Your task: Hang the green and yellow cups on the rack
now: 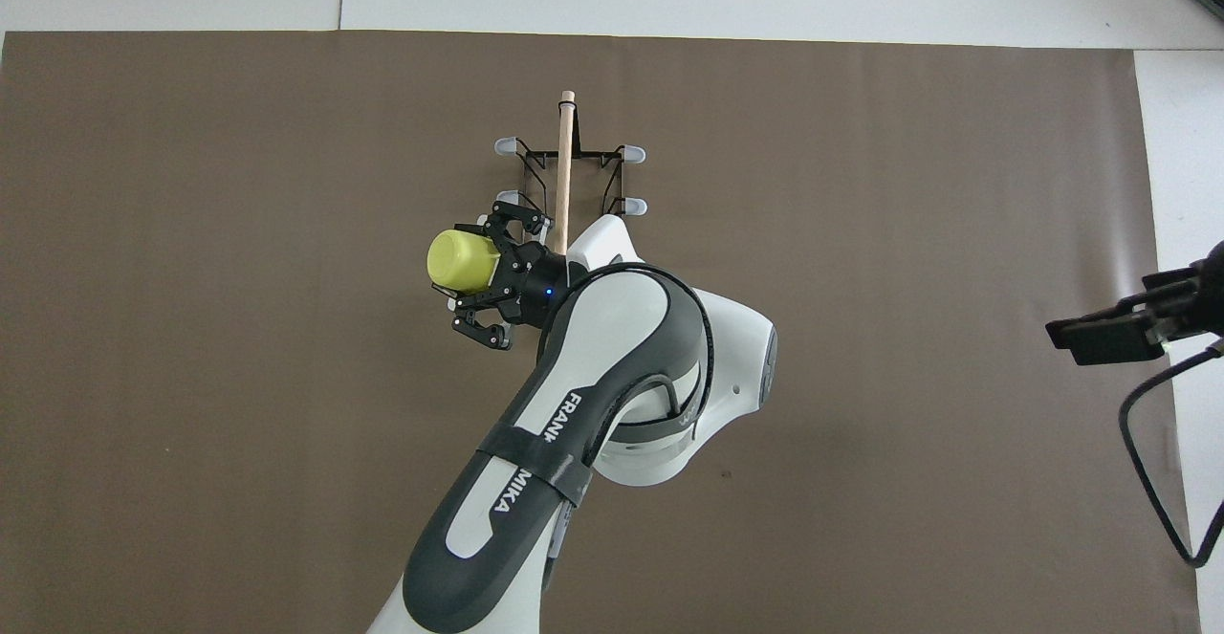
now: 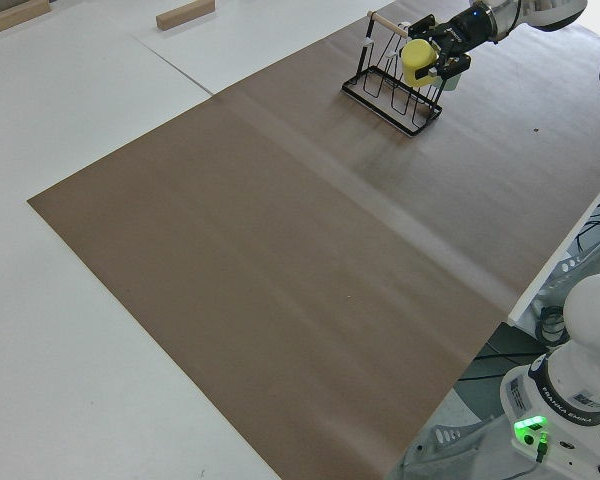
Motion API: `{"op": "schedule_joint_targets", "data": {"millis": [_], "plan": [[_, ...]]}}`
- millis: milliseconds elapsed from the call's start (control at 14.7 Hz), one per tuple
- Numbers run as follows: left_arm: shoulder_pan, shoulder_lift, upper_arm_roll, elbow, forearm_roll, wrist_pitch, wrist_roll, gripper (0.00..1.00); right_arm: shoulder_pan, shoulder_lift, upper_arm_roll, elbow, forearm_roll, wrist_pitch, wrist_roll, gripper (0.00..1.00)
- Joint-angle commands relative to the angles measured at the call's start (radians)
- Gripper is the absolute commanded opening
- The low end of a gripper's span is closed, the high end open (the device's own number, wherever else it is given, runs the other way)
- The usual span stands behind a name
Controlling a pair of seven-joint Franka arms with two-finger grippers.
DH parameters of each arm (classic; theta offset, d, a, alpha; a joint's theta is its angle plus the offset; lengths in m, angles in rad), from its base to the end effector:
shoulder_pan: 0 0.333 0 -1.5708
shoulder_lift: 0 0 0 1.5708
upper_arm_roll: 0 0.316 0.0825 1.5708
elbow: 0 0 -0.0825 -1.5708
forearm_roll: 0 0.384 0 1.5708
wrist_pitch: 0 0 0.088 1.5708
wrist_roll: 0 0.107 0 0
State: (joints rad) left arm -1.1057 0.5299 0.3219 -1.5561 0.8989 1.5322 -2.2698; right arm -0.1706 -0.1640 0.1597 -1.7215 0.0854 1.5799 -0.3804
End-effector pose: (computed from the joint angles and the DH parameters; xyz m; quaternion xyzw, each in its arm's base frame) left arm 0.4964 -0.4187 0.3736 -0.6765 -0.4913 -0.4859 0.2548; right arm 0.5038 0.0105 0.6398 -0.9827 -0.1828 -0.0158 0.0272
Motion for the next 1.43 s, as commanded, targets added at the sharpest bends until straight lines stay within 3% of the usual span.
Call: {"op": "schedule_joint_targets", "data": {"millis": [0,340,747,1019,1087,1155,1359], "plan": [[-0.014,0.039,0.016,0.034,0.0,-0.026,-0.01,0.0,0.046,0.029,-0.012,0.003,-0.013,0.0,0.067,1.0],[-0.017,0.045,0.014,0.033,-0.009,-0.026,-0.011,0.0,0.259,0.136,-0.228,0.132,-0.039,-0.078,0.092,1.0],[-0.033,0.064,0.016,0.036,-0.012,-0.027,-0.013,0.0,0.289,0.156,-0.246,0.161,-0.027,-0.061,0.187,1.0],[-0.033,0.067,0.017,0.044,-0.009,-0.026,-0.013,0.0,0.278,0.159,-0.238,0.174,-0.029,-0.127,0.221,1.0],[-0.033,0.067,0.017,0.044,-0.008,-0.026,-0.013,0.24,0.275,0.164,-0.236,0.177,-0.029,-0.124,0.221,1.0],[-0.033,0.067,0.017,0.045,-0.008,-0.027,-0.013,0.99,0.264,0.166,-0.232,0.175,-0.027,-0.118,0.221,1.0],[-0.031,0.067,0.017,0.045,-0.003,-0.027,-0.013,1.0,0.249,0.166,-0.189,0.177,-0.027,-0.121,0.23,1.0]]}}
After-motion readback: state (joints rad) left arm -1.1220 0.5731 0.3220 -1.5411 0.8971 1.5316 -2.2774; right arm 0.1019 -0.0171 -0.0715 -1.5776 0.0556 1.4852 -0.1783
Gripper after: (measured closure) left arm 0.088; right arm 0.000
